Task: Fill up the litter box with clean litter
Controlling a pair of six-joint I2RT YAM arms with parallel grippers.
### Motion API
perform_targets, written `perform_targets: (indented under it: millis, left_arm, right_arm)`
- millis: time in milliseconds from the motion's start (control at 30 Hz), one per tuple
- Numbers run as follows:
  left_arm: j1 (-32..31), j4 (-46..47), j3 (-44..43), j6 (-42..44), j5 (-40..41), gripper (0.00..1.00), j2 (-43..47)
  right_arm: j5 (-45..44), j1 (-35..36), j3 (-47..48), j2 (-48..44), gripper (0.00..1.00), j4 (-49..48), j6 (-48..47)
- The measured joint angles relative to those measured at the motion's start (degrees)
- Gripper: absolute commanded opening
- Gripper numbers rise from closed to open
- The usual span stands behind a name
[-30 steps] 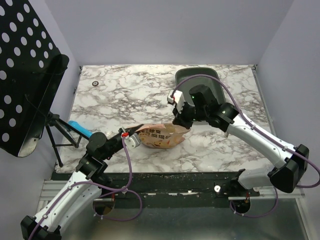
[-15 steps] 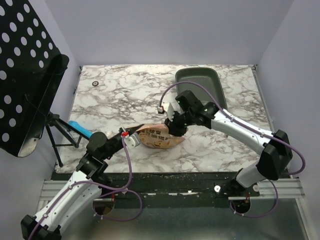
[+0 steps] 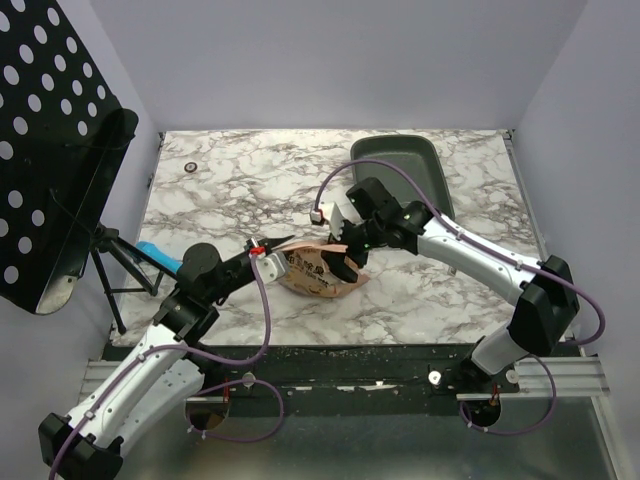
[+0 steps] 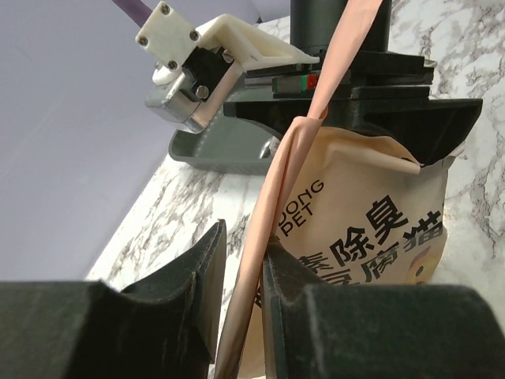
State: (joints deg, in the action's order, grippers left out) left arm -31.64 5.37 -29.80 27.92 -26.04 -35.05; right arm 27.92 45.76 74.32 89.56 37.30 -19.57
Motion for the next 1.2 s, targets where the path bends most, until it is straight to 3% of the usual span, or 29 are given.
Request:
perform_targets:
  millis: [167,367,533,733,833,900,1200]
  left_arm:
    - [0.0,-1.2,-1.0,1.1,0.5,0.32,-0.8]
    - [0.1,1.7,-0.3,1.2,1.1,0.33,1.4]
    - [0.1,3.1,0.1,0.9,1.2,0.39,2.1]
    - [0.1,4.2,0.3,-0.5,1.1,0.43,2.5]
    - [0.1,4.2,0.3,-1.5,1.0,0.45,3.5]
    - [0.1,4.2,0.3,-2.5,1.1,0.45,4.6]
    - [0.1,6.3,-1.7,-9.6,5.7,0.45,10.4]
  right_arm:
    - [-4.7,0.0,0.1,-3.3,0.90,0.2,0.8]
    - [-18.0,-0.4,0.7,-13.7,0.95,0.6,3.9]
    - [-27.9,-5.4,2.7,-17.3,0.95,-0.1,7.6]
    - [-36.9,-15.8,6.9,-11.1,0.88,-0.5,19.1]
    - [-39.3,-18.6,8.6,-5.6,0.96,-0.7,25.0]
    - [-39.0,-19.3,9.1,-2.5,0.96,-0.8,28.3]
    - [-38.1,-22.5,9.2,6.4,0.77,-2.7,39.3]
